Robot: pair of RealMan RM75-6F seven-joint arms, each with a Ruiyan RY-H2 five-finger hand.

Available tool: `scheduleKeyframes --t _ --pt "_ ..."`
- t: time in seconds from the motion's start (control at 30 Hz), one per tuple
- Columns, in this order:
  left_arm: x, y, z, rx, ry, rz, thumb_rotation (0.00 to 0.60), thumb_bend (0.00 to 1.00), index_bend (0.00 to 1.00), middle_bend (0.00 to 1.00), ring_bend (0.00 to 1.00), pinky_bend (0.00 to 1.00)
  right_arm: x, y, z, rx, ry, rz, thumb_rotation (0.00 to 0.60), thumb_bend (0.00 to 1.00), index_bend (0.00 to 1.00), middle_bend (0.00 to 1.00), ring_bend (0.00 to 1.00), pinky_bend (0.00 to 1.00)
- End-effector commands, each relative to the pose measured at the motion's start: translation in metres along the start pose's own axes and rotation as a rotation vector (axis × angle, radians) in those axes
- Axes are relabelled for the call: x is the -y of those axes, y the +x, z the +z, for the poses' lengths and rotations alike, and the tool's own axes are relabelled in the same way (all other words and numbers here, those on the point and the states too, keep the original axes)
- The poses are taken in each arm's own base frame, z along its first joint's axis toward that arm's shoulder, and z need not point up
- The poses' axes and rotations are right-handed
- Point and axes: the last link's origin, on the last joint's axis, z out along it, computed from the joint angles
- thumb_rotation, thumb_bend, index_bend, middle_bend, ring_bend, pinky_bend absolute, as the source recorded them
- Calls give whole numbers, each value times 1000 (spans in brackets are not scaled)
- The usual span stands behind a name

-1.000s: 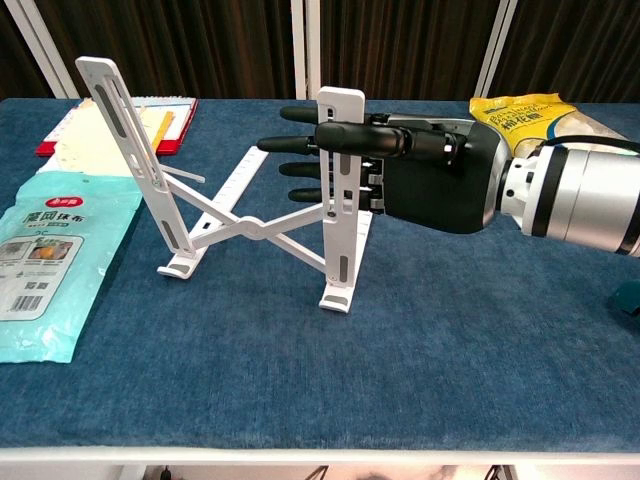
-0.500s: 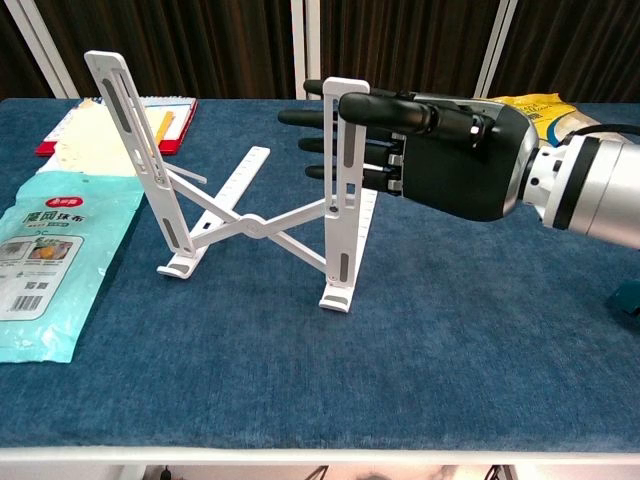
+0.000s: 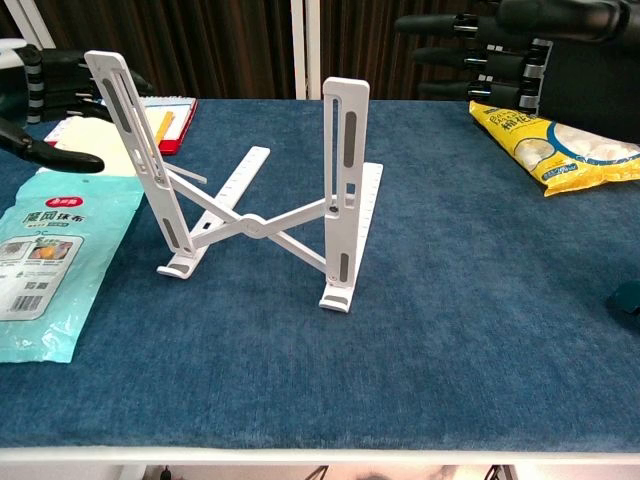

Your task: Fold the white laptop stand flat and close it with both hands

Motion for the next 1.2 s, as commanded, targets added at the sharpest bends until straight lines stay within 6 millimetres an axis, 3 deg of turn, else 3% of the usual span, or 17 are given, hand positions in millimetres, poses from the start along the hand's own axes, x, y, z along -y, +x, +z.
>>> scheduleKeyframes --t 0.03,0.27,0.47,0.9,1.2 --pt "0 -11 6 34 -15 -42 600 20 209 136 116 166 -3 0 -2 -4 -6 8 600 177 0 173 25 75" --pt "-4 -25 20 36 -61 -98 600 19 205 136 116 176 -13 2 -2 -9 -19 19 600 176 0 172 25 75" --pt "-2 -36 22 48 -61 -178 600 23 206 153 117 252 -18 4 -3 -20 -28 26 600 178 0 172 25 75" --pt "19 -61 6 94 42 -344 600 28 207 162 118 303 -27 6 -2 -19 -42 33 600 189 0 169 25 75" --pt "18 -72 -4 126 61 -418 600 31 207 162 118 308 -29 7 -2 -16 -44 37 600 189 0 169 25 75"
